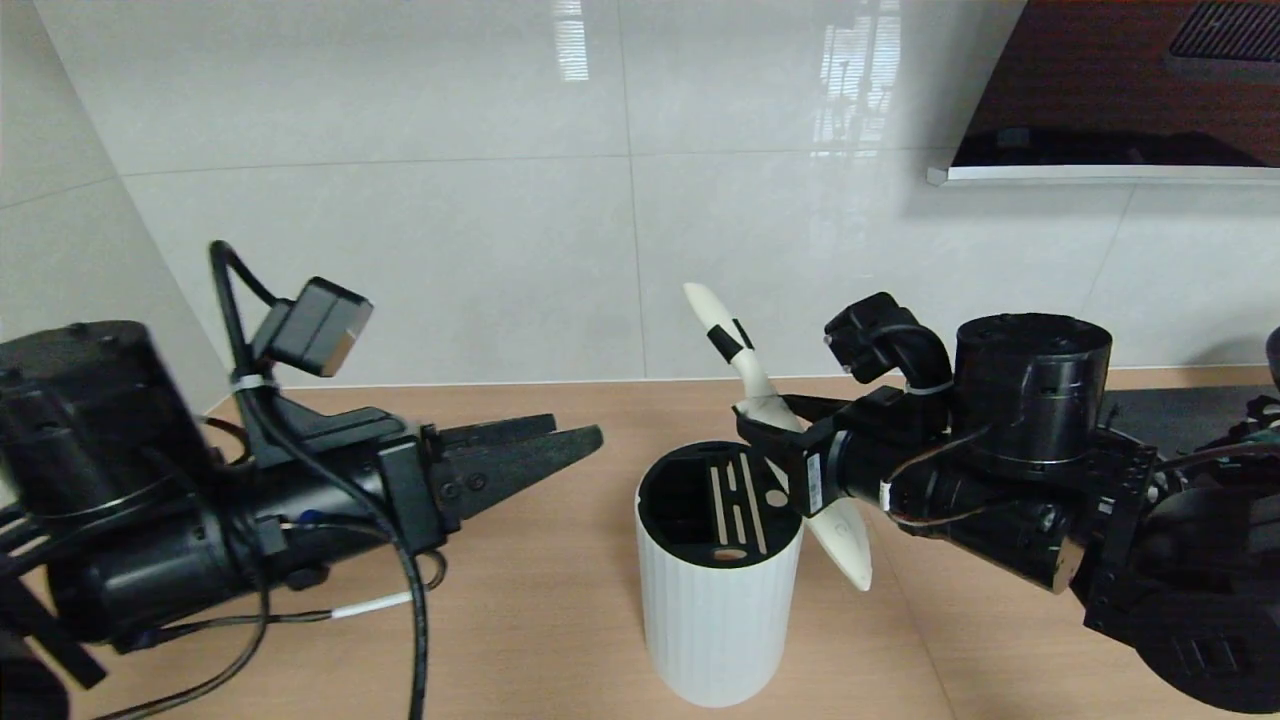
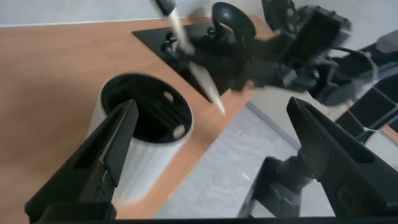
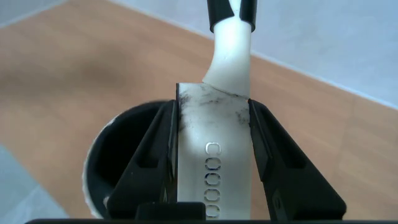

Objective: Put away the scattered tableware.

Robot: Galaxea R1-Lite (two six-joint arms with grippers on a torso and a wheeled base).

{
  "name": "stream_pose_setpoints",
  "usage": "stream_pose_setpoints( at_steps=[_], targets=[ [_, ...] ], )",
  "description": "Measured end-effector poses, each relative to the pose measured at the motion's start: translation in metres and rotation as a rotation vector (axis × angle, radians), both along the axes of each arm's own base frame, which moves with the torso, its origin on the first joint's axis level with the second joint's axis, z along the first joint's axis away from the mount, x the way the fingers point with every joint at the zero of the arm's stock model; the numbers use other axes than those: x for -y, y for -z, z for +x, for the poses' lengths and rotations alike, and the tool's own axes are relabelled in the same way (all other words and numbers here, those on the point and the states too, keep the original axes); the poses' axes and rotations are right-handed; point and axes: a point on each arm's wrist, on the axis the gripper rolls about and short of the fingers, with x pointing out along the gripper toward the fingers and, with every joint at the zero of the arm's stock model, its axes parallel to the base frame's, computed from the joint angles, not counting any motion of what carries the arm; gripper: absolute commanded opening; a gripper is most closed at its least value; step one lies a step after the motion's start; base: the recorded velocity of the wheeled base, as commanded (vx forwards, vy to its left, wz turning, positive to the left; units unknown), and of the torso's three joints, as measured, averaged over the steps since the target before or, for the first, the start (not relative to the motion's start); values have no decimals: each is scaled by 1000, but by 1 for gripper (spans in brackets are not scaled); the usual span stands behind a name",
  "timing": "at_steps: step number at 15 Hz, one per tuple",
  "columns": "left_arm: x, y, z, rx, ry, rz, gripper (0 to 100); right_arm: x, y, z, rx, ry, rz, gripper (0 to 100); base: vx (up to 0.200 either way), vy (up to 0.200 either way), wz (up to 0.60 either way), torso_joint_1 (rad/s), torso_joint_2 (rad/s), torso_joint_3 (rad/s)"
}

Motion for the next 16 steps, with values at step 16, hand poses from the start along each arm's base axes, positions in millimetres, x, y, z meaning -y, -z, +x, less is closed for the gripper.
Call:
stream_pose_setpoints(
  at_steps=[16],
  targets=[
    [72,24,39,36,-84,-78,100,-26,-4,-32,21,-63,44,0,0,0,0,0,0,0]
  ],
)
